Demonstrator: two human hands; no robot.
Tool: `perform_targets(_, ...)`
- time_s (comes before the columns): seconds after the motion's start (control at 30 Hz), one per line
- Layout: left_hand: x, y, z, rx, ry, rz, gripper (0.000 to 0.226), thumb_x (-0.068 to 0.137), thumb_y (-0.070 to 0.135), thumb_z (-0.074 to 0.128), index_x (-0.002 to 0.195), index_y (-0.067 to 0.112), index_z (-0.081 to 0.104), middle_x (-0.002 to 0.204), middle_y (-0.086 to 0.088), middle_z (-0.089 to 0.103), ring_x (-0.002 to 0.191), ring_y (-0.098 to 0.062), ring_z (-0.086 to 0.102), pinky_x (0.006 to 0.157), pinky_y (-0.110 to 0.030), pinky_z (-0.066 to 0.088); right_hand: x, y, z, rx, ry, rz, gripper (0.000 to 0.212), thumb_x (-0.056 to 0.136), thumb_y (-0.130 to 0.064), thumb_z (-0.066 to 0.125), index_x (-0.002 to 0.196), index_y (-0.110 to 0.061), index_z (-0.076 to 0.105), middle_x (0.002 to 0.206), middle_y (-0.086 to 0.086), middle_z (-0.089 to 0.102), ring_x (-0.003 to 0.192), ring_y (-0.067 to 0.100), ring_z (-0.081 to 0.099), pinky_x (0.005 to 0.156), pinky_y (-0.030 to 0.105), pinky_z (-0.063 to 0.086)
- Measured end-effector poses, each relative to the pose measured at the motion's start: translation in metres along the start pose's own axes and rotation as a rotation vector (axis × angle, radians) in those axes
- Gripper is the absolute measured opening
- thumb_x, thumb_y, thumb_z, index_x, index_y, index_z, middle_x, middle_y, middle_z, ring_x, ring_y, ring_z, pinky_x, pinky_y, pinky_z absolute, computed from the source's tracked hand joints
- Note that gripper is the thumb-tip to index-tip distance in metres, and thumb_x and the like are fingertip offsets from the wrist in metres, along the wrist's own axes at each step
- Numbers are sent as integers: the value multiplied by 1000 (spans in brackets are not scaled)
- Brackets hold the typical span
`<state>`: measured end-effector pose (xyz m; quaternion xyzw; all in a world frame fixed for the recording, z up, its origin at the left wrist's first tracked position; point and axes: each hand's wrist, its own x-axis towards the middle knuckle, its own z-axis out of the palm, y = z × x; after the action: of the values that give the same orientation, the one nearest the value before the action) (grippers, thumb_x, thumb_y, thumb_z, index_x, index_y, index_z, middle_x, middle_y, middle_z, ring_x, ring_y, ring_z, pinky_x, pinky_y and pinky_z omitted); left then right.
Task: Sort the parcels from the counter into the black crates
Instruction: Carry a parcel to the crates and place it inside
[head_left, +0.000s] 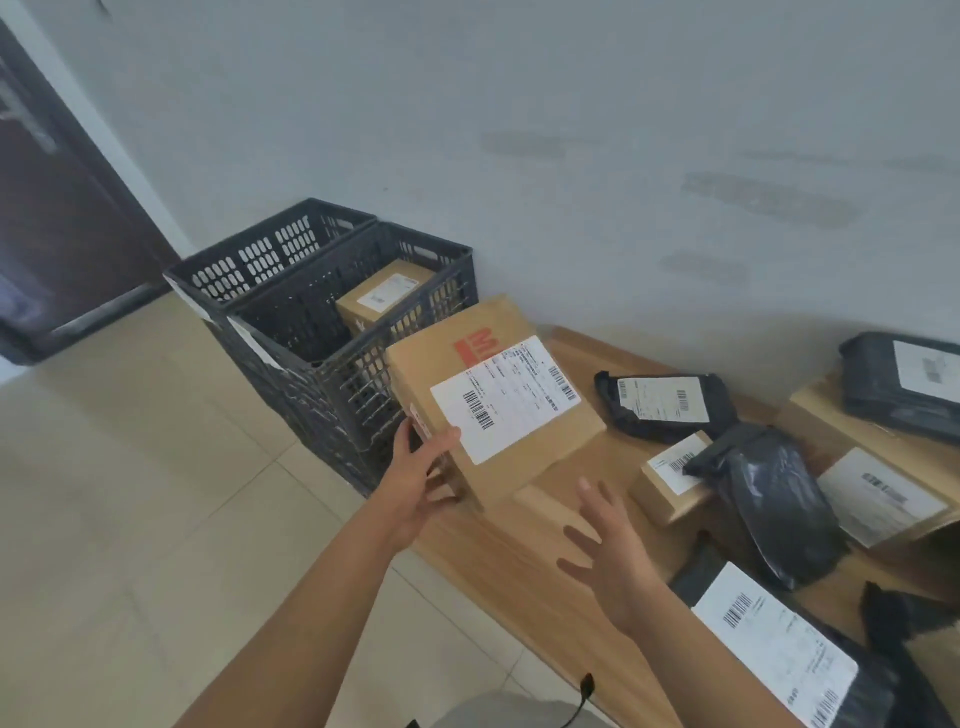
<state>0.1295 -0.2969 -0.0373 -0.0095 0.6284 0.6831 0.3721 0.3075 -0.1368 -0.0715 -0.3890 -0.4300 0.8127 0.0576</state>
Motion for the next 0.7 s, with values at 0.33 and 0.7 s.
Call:
perform_targets(0.33,-43,-41,39,-353,-25,40,87,63,49,88,139,43,47,132,-15,65,116,-37,65,90,-54,59,-4,-19,29,58,-192,-132,94,65,-58,82,147,-54,35,140,-6,63,127,32,60,97,64,52)
perform_targets(0.7,-83,-5,-29,-191,57,241,98,73,56,72,157,43,24,158,2,37,146,-23,39,117,-55,36,-13,-45,2,-3,-270,-275,84,65,-39,78,143,-44,48,134,1,68,114,33,67,83,53,60)
